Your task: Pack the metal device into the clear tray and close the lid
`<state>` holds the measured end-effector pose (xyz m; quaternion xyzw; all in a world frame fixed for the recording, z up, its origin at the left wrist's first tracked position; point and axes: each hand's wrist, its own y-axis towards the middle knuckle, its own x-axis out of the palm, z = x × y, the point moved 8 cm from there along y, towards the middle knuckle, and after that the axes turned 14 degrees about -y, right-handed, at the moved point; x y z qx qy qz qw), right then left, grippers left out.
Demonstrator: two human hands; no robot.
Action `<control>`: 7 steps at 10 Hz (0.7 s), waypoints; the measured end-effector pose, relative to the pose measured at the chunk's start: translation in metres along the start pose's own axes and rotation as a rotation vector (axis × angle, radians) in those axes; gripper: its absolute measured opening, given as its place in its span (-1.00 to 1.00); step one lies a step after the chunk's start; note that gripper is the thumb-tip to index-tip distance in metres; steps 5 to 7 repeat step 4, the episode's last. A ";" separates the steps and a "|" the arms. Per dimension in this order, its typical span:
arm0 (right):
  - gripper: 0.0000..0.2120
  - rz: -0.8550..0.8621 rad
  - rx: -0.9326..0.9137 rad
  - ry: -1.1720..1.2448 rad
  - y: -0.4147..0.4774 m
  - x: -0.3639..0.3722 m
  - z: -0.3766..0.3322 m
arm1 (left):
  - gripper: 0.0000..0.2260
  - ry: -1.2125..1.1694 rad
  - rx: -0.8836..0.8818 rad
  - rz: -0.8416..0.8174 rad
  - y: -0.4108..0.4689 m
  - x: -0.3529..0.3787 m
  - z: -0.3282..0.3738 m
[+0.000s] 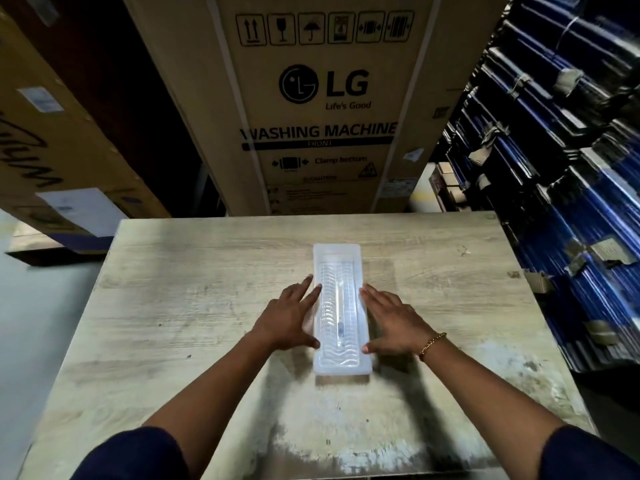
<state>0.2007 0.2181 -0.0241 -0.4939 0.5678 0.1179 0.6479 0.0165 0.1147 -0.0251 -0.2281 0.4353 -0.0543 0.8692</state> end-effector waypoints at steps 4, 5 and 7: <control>0.19 0.040 0.036 -0.103 -0.002 -0.022 -0.006 | 0.10 0.118 -0.005 -0.047 -0.005 -0.005 0.009; 0.19 0.040 0.036 -0.103 -0.002 -0.022 -0.006 | 0.10 0.118 -0.005 -0.047 -0.005 -0.005 0.009; 0.19 0.040 0.036 -0.103 -0.002 -0.022 -0.006 | 0.10 0.118 -0.005 -0.047 -0.005 -0.005 0.009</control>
